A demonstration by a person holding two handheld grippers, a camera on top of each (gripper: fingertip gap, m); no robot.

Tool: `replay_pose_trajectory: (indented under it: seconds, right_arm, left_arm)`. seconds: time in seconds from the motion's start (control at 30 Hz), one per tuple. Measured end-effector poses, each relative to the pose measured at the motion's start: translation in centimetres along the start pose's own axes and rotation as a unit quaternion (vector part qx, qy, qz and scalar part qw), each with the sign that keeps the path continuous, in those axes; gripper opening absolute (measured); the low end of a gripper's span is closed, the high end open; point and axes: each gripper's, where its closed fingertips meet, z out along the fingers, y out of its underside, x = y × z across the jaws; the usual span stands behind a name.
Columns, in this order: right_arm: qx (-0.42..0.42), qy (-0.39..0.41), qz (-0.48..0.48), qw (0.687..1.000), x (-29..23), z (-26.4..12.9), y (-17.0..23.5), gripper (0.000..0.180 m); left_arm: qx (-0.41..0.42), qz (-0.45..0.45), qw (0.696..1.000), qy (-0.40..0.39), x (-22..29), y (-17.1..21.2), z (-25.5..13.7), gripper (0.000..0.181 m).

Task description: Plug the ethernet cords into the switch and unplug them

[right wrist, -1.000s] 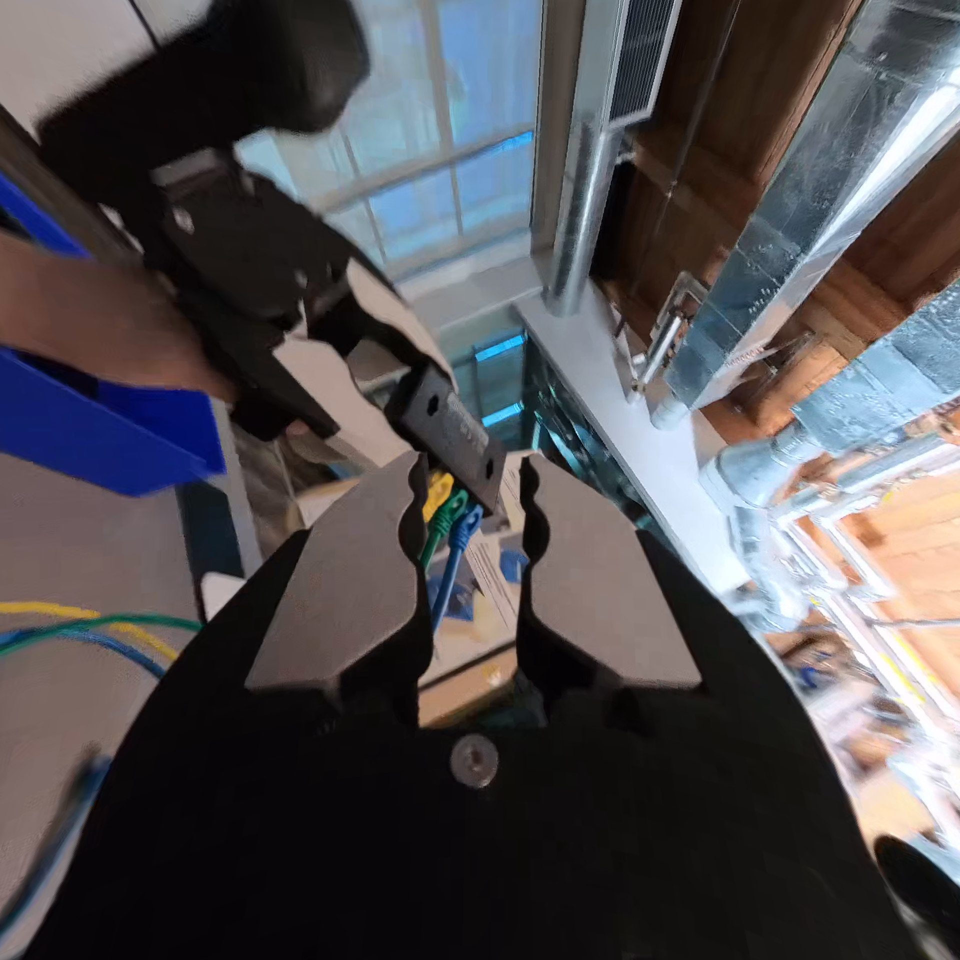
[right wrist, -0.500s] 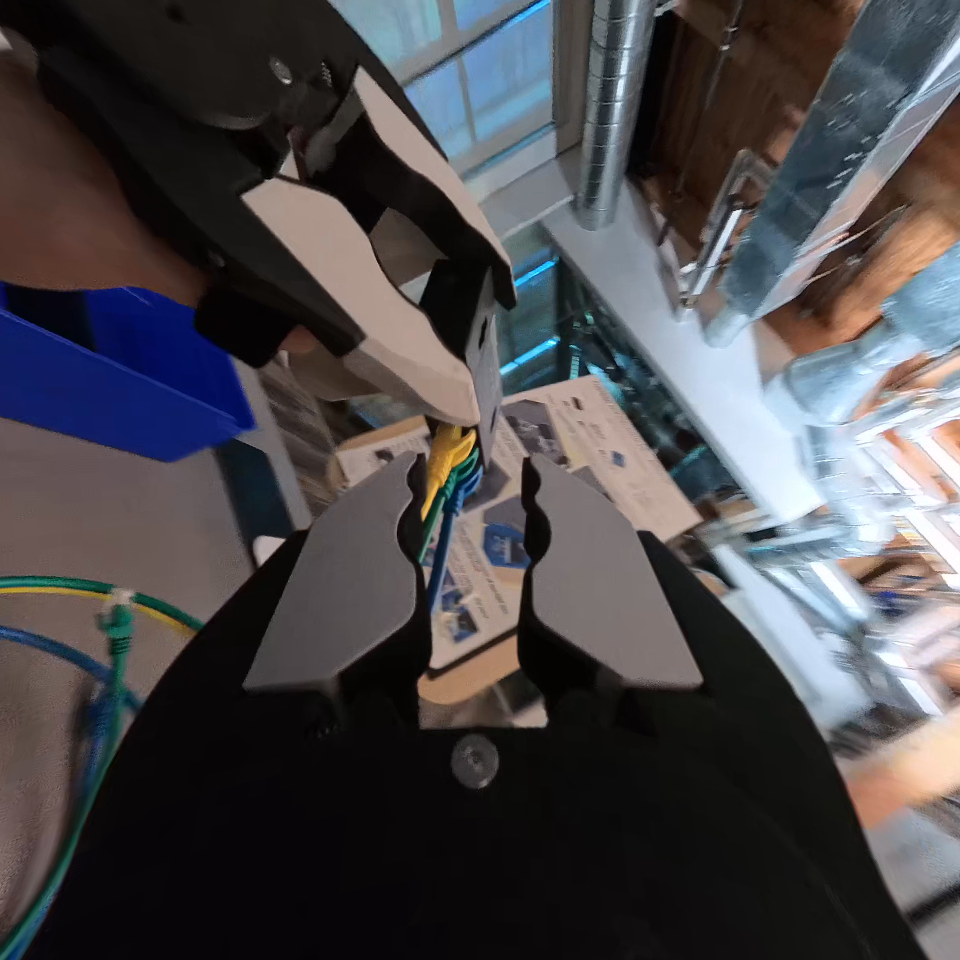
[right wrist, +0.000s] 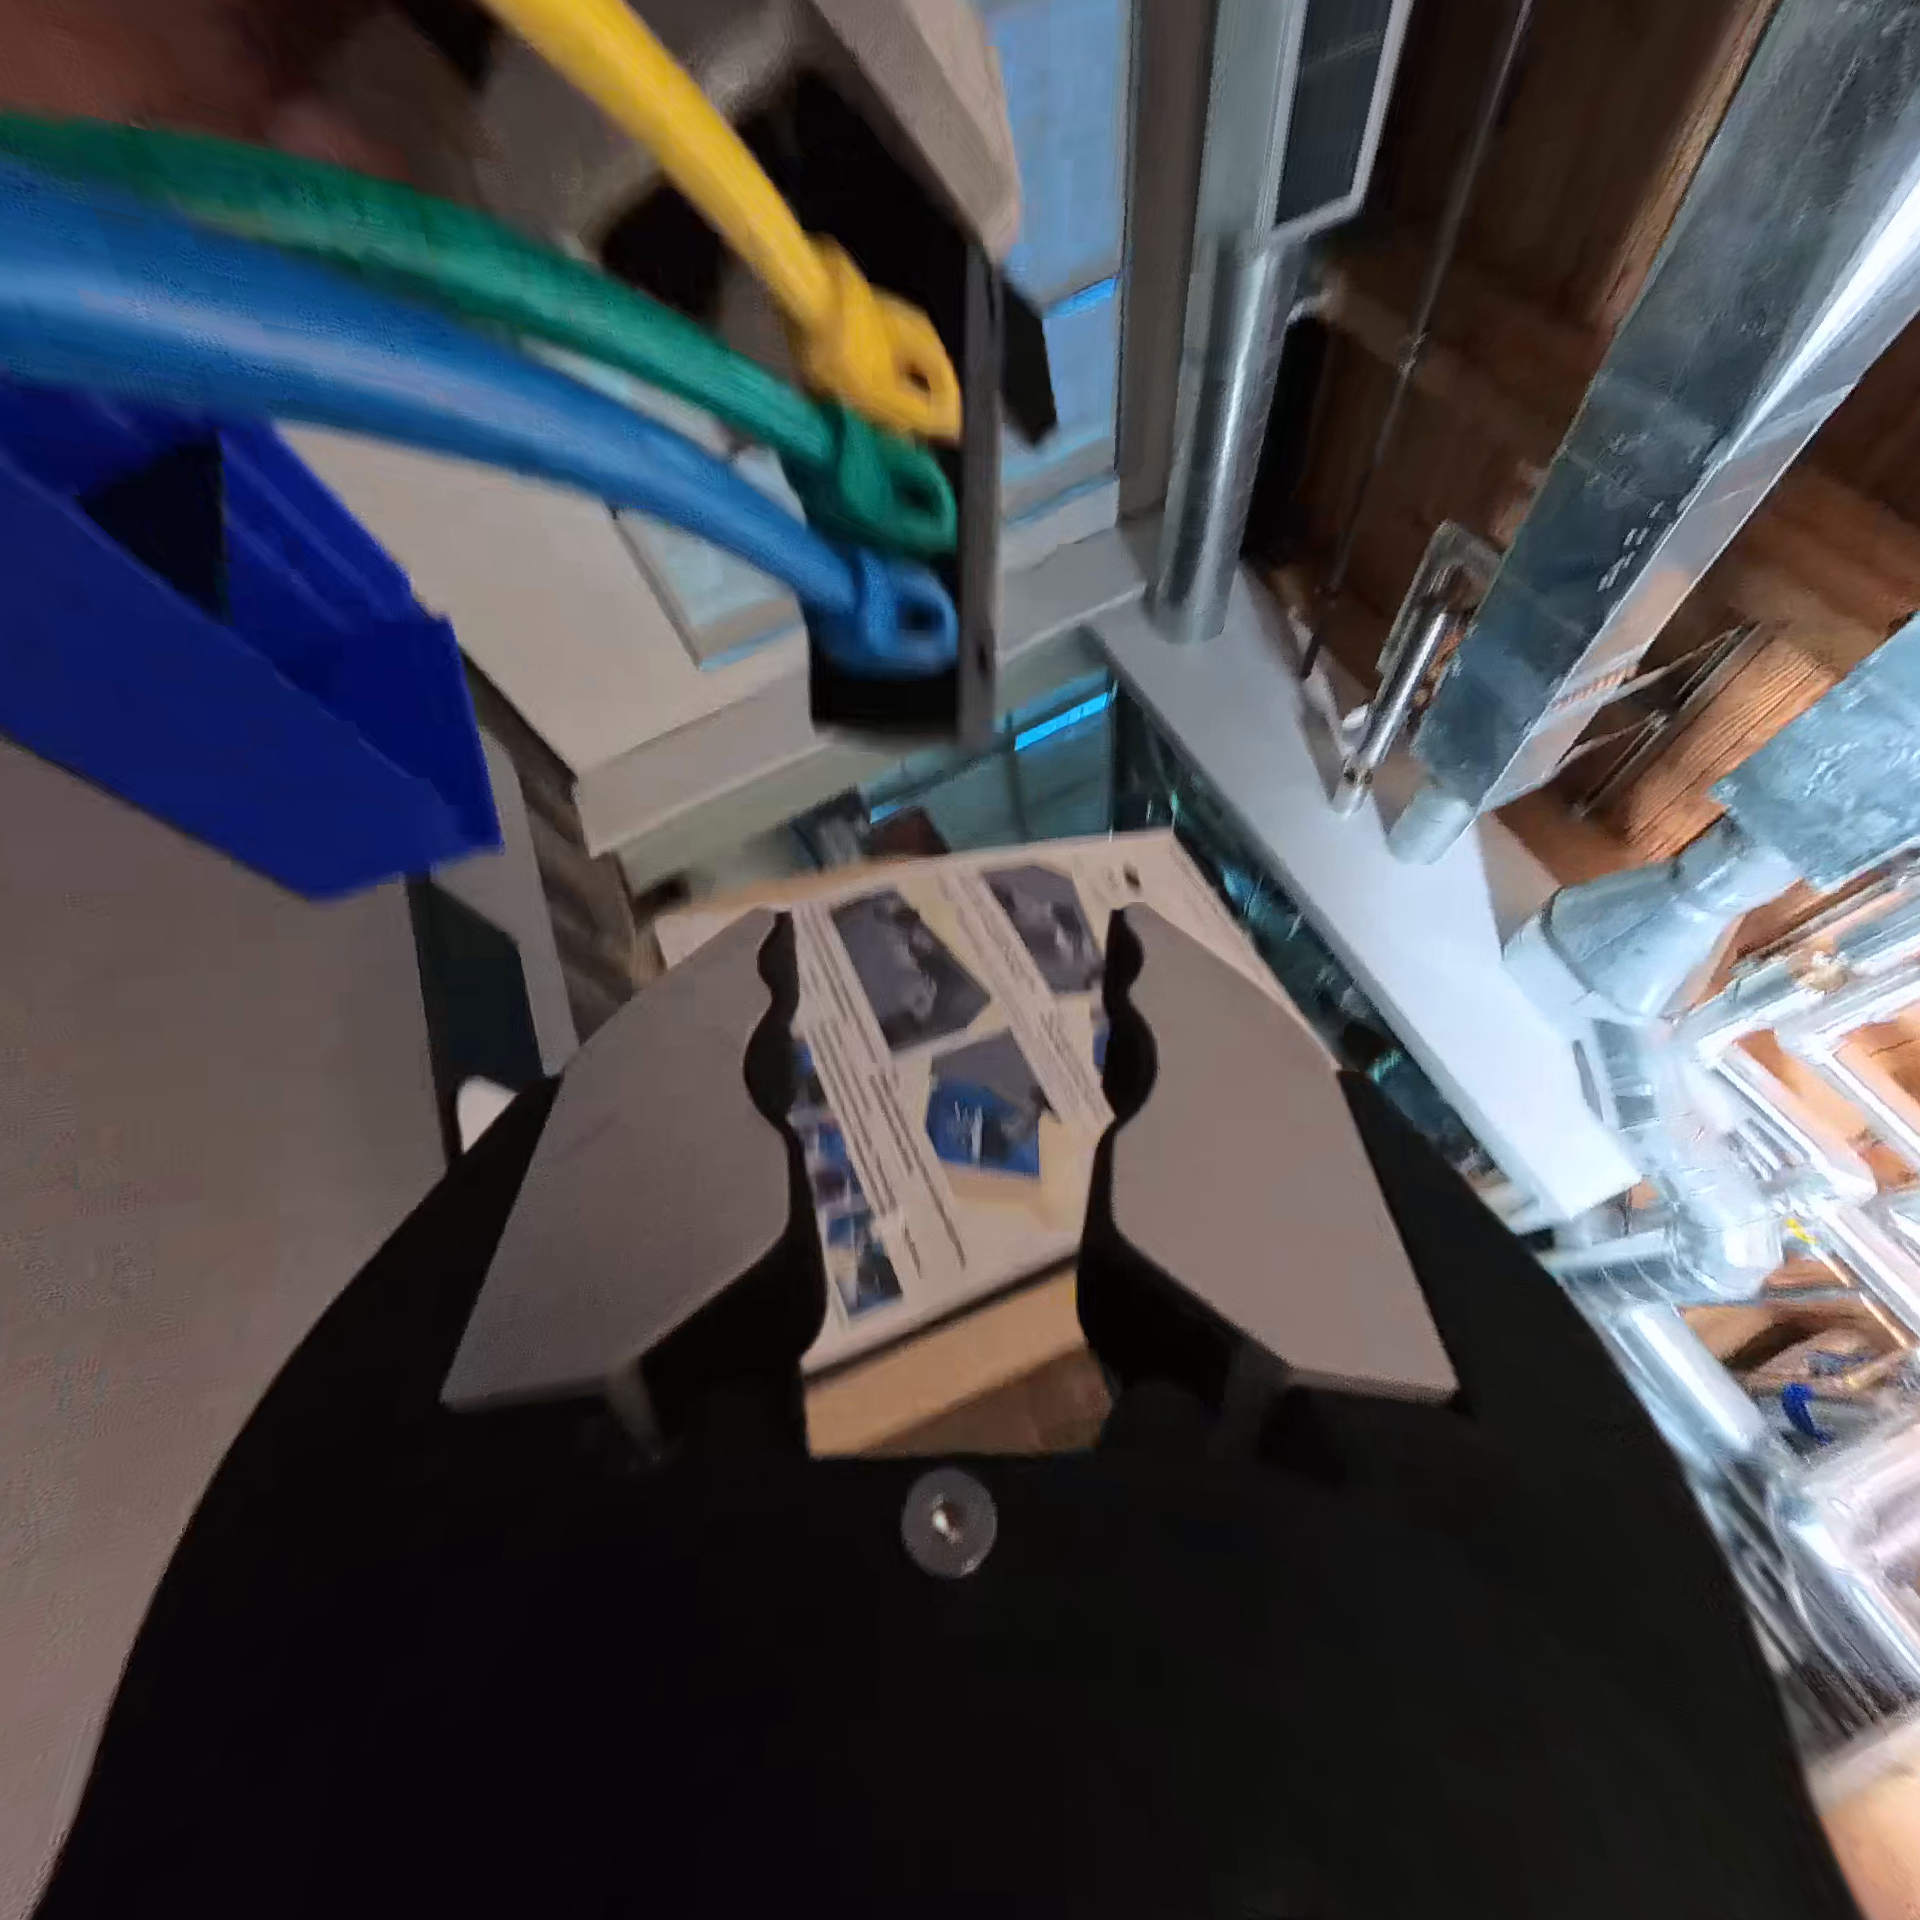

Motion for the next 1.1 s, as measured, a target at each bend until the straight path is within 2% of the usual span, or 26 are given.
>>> replay_pose_trajectory:
  seconds: [0.07, 0.13, 0.23, 0.33, 0.4, 0.47, 0.57, 0.67, 0.7, 0.8, 1.1]
  right_arm:
    - [0.047, 0.015, -0.006, 0.999, -0.9, 0.8, -2.6, 0.059]
    - [0.063, 0.037, -0.044, 0.996, -1.3, 0.7, -4.0, 0.047]
    - [0.065, 0.032, -0.048, 0.996, -0.6, 0.1, -4.2, 0.029]
    - [0.048, -0.015, -0.023, 0.998, -0.8, -0.2, -3.9, 0.028]
    - [0.065, -0.040, -0.006, 0.997, -1.0, -0.6, -4.3, 0.029]
    - [0.073, -0.092, 0.020, 0.993, -1.8, -1.0, -4.6, 0.028]
    - [0.041, -0.151, 0.015, 0.988, -3.2, -1.2, -3.8, 0.028]
    - [0.020, -0.195, -0.005, 0.981, -4.7, -1.5, -3.1, 0.028]
    - [0.013, -0.208, -0.009, 0.978, -5.1, -1.6, -2.9, 0.029]
    - [0.013, -0.228, -0.028, 0.973, -6.1, -1.7, -3.0, 0.029]
    - [0.031, -0.226, -0.045, 0.973, -5.7, -2.2, -4.2, 0.029]
  left_arm:
    - [0.004, -0.036, 0.999, 0.032, 1.1, 0.3, 0.5, 0.061]
    - [0.010, -0.050, 0.997, 0.058, 1.7, 0.5, 0.8, 0.061]
    - [-0.011, 0.005, 0.996, 0.093, 2.0, 1.3, 0.3, 0.063]
    - [-0.022, 0.106, 0.991, 0.083, 1.4, 1.7, -0.7, 0.074]
    - [-0.053, 0.231, 0.970, 0.050, 1.0, 2.6, -1.1, 0.075]
    - [-0.074, 0.357, 0.931, 0.013, 1.1, 3.6, -1.2, 0.067]
    - [-0.097, 0.415, 0.904, 0.032, 3.3, 5.2, -0.4, 0.060]
    - [-0.108, 0.492, 0.863, 0.042, 4.3, 6.9, 0.0, 0.039]
    - [-0.114, 0.507, 0.853, 0.048, 4.5, 7.6, 0.1, 0.036]
    - [-0.121, 0.501, 0.854, 0.075, 4.9, 8.6, 0.0, 0.031]
    - [-0.117, 0.502, 0.853, 0.082, 4.8, 8.3, -0.6, 0.030]
